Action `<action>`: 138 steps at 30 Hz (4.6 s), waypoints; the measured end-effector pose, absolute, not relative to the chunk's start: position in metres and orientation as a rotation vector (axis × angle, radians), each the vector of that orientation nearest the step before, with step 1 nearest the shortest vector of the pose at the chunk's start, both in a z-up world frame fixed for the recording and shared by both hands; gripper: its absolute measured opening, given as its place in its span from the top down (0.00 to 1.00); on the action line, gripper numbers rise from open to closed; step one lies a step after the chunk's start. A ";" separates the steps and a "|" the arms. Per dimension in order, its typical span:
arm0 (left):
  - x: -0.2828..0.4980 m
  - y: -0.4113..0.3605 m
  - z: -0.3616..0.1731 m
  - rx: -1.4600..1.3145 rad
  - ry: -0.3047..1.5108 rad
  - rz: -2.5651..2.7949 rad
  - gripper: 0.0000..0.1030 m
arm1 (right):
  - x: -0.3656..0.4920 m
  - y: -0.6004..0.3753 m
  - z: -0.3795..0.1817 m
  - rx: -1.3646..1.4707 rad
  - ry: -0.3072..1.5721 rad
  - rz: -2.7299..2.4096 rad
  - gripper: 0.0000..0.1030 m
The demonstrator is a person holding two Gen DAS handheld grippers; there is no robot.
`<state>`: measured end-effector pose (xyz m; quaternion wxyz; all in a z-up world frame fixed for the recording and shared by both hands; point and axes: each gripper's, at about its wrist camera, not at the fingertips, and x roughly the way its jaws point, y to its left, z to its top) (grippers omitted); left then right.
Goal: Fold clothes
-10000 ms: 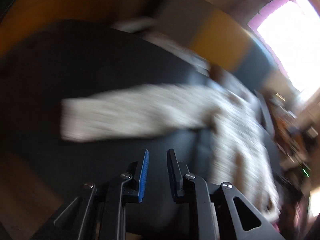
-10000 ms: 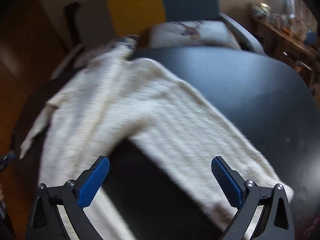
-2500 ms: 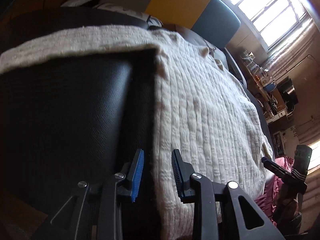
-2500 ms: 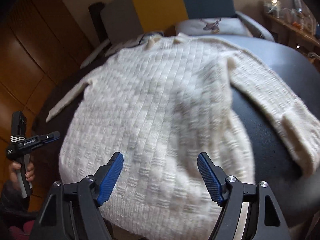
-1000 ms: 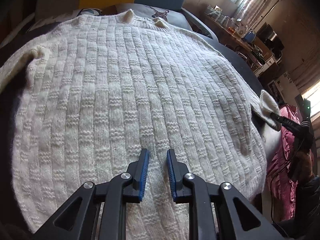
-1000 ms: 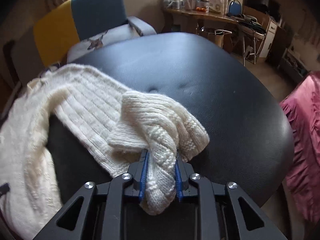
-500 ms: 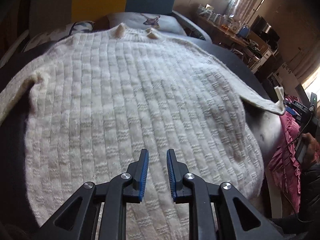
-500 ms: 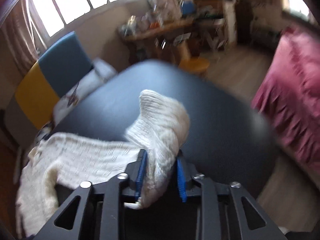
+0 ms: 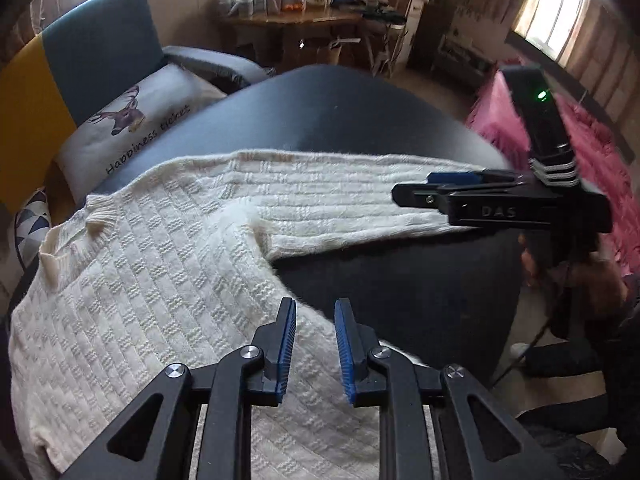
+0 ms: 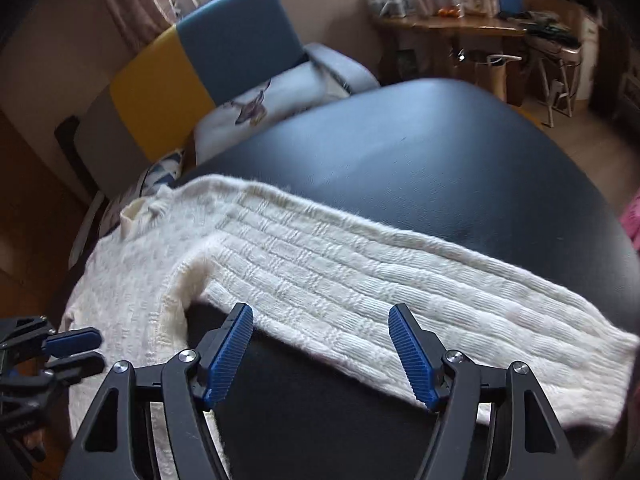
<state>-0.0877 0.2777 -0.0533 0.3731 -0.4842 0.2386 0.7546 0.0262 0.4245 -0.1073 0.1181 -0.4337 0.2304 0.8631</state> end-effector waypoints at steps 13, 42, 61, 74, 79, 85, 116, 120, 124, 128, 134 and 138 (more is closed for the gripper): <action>-0.126 0.260 -0.118 -1.490 0.414 1.891 0.96 | -0.005 0.444 -0.149 -1.346 0.491 2.424 0.30; -0.111 0.177 -0.118 -1.372 -0.051 1.883 0.95 | -0.063 0.389 -0.132 -0.921 1.360 2.547 0.87; -0.089 0.159 -0.122 -1.430 0.089 1.937 0.90 | -0.025 0.333 -0.140 -1.394 1.005 2.836 0.51; -0.151 0.190 -0.052 -1.241 0.044 1.966 0.90 | 0.028 0.373 -0.129 -1.260 0.876 2.659 0.64; -0.183 0.250 -0.045 -1.185 0.167 1.976 0.90 | 0.110 0.449 -0.103 -1.065 0.840 2.406 0.64; -0.196 0.313 -0.069 -1.189 0.317 1.918 0.90 | 0.183 0.517 -0.103 -1.051 0.772 2.125 0.63; -0.222 0.364 -0.136 -1.291 0.453 1.919 0.90 | 0.131 0.559 -0.139 -1.077 0.508 2.032 0.42; -0.214 0.353 -0.121 -1.219 0.378 1.960 0.90 | 0.150 0.553 -0.115 -0.952 0.516 2.063 0.42; -0.203 0.342 -0.115 -1.188 0.354 1.962 0.90 | 0.125 0.539 -0.104 -0.980 0.470 2.216 0.43; -0.198 0.344 -0.133 -1.240 0.408 1.936 0.90 | 0.087 0.537 -0.124 -1.100 0.500 2.247 0.43; -0.200 0.348 -0.147 -1.291 0.378 1.962 0.90 | 0.068 0.554 -0.156 -1.195 0.430 2.111 0.34; -0.205 0.315 -0.133 -1.289 0.213 1.998 0.90 | 0.067 0.555 -0.153 -1.195 0.440 2.098 0.34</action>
